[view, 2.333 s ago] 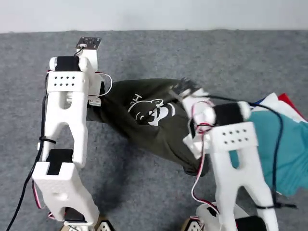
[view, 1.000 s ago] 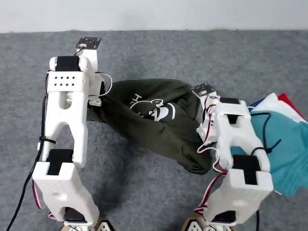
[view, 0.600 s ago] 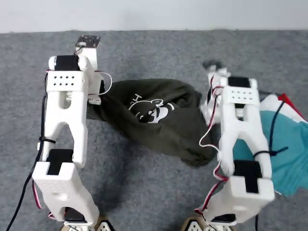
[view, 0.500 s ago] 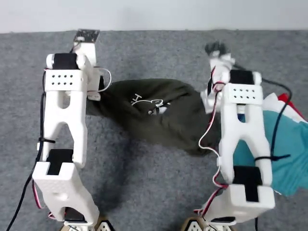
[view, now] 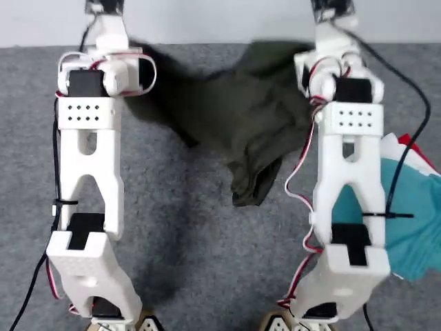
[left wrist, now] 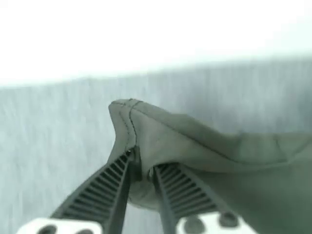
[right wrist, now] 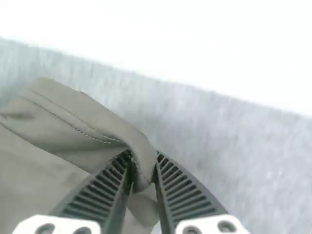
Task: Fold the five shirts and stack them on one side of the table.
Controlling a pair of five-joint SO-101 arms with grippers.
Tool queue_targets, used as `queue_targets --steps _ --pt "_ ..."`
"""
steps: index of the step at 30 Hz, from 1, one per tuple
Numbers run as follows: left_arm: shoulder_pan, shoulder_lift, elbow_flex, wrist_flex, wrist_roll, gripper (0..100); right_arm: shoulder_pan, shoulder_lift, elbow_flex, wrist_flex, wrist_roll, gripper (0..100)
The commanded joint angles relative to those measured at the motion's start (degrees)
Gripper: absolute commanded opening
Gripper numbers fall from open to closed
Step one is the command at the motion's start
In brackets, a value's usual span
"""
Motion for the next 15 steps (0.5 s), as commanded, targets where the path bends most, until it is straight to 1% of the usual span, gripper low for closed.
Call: queue_targets --steps 1,3,4,5,7,9,12,15 --pt "-0.18 1.49 -2.95 -16.97 0.09 1 -0.31 3.82 -19.78 -1.71 -0.53 0.9" --pt "-0.18 2.64 -5.93 -27.16 0.09 1 -0.4 6.46 -30.51 -1.63 -1.23 0.9" --pt "0.09 2.99 -8.66 -28.84 0.09 1 -0.4 7.43 -35.96 -1.27 -2.11 0.9" --pt "0.44 3.25 -12.0 -27.6 0.09 1 -0.4 8.4 -41.23 -0.13 -2.55 0.9" --pt "1.58 3.43 -17.45 -21.27 0.09 1 -0.66 9.71 -49.23 3.65 -2.9 0.9" --pt "1.93 3.43 -19.91 -14.86 0.09 1 -1.19 11.38 -52.84 7.78 -2.73 0.9" --pt "2.11 3.43 -20.35 -6.24 0.09 1 -1.1 14.02 -52.31 14.46 -2.73 0.9" --pt "2.02 3.43 -20.35 4.57 0.09 1 -1.1 15.6 -51.96 24.48 -2.9 0.9"
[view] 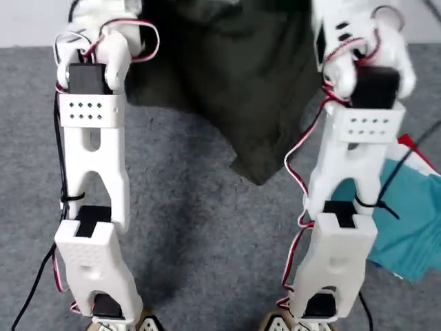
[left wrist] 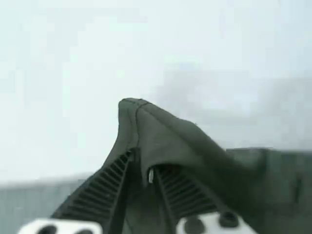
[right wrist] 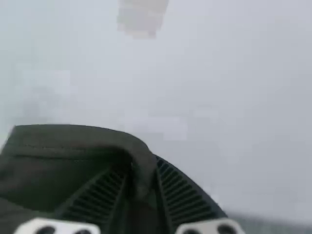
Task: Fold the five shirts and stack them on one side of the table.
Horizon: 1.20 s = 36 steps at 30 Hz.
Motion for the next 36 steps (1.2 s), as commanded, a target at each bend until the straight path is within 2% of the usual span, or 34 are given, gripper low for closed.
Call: queue_targets --steps 1,6,8,10,14,19,22,30,36 --pt "0.26 -1.23 -2.86 12.84 0.09 1 -0.13 0.22 -1.93 11.91 -0.7 0.9" --pt "-0.18 -1.85 -3.74 33.05 -2.55 1 -0.48 -0.22 -2.02 31.16 -0.79 0.9" --pt "0.09 -1.85 -4.44 41.14 -6.95 1 0.04 -1.19 0.09 32.48 -0.53 0.9" --pt "-0.35 -2.29 -2.77 41.14 -9.23 1 1.8 -4.18 3.52 32.57 -0.44 0.9" --pt "-2.99 -8.53 6.02 41.14 -7.3 1 2.07 -15.34 20.66 32.57 -0.26 0.9" --pt "-3.6 -26.46 24.92 41.05 -7.47 1 1.63 -38.55 49.05 32.13 3.6 0.9" --pt "-3.96 -39.3 35.12 40.7 -7.56 1 2.07 -53.76 59.25 32.04 3.96 0.9" --pt "-4.04 -72.44 50.33 40.0 -7.56 1 1.98 -87.25 67.16 32.13 3.43 0.9" --pt "-4.04 -93.63 64.13 40.0 -8.53 1 2.15 -102.02 68.48 32.4 0.35 0.9"
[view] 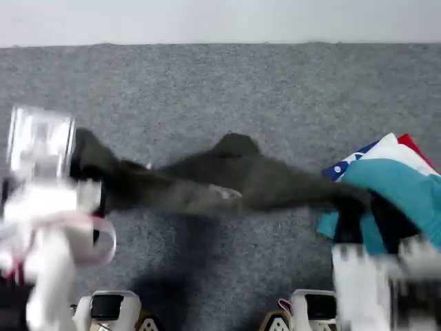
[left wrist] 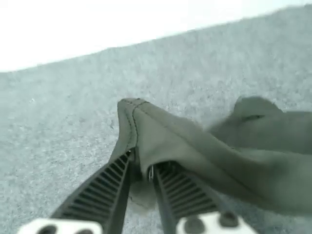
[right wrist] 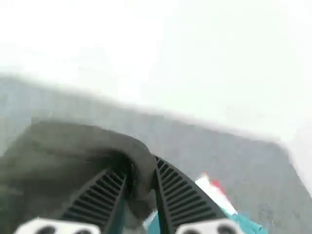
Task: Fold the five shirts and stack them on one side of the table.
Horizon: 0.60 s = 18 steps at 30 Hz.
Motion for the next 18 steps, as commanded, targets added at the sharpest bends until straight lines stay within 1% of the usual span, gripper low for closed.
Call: queue_targets --steps 1,4,8,11,15,18 --pt "-0.62 -12.04 6.2 0.44 -2.02 1 0.57 -5.23 1.05 2.33 -1.49 0.9" --pt "-0.62 -19.87 10.15 0.62 -5.01 1 0.57 -7.08 1.32 2.33 -1.85 0.9" --pt "-0.79 -26.29 14.9 1.05 -5.8 1 0.57 -7.08 1.58 2.33 -1.85 0.9" --pt "-3.96 -26.55 16.84 1.05 -5.89 1 0.57 -6.73 2.99 2.24 -1.67 0.9" --pt "-7.91 -26.55 17.19 0.97 -5.98 1 0.22 -4.35 9.93 1.71 -1.67 0.9" --pt "-8.18 -26.55 19.12 -1.58 -5.98 1 0.22 -1.54 16.88 -4.0 -1.58 0.9"
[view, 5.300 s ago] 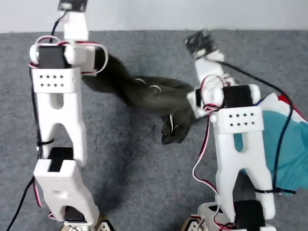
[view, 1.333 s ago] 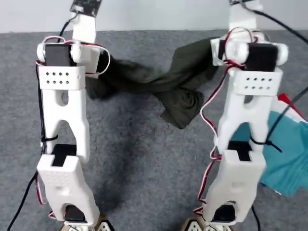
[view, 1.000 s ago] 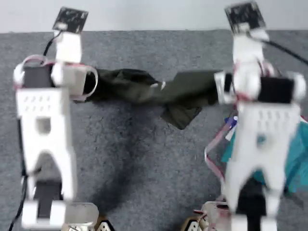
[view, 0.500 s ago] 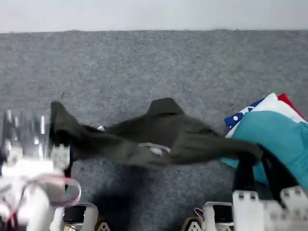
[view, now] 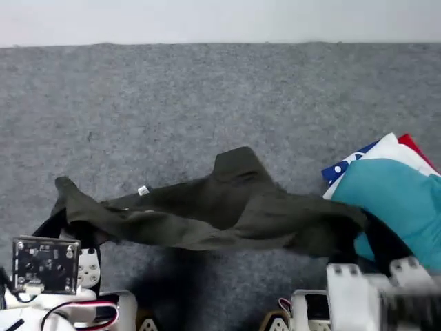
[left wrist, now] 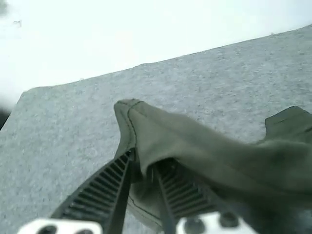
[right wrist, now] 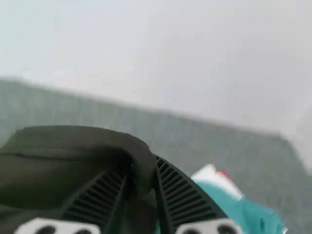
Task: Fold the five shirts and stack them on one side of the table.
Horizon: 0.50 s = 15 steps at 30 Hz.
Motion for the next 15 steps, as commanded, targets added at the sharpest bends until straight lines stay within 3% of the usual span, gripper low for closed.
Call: queue_targets --steps 1,5,9,15 --pt "-1.14 -0.18 3.12 -2.9 -0.79 1 0.22 4.79 7.12 -6.11 -0.35 0.9" --pt "-1.14 2.37 10.68 -13.36 -0.79 1 0.22 12.0 14.42 -19.38 0.35 0.9" --pt "-1.05 13.45 15.52 -27.34 -0.79 1 0.22 25.27 15.38 -32.31 2.9 0.9" --pt "-0.97 38.51 10.15 -48.0 -0.44 1 0.22 47.16 -0.44 -44.79 3.78 0.9"
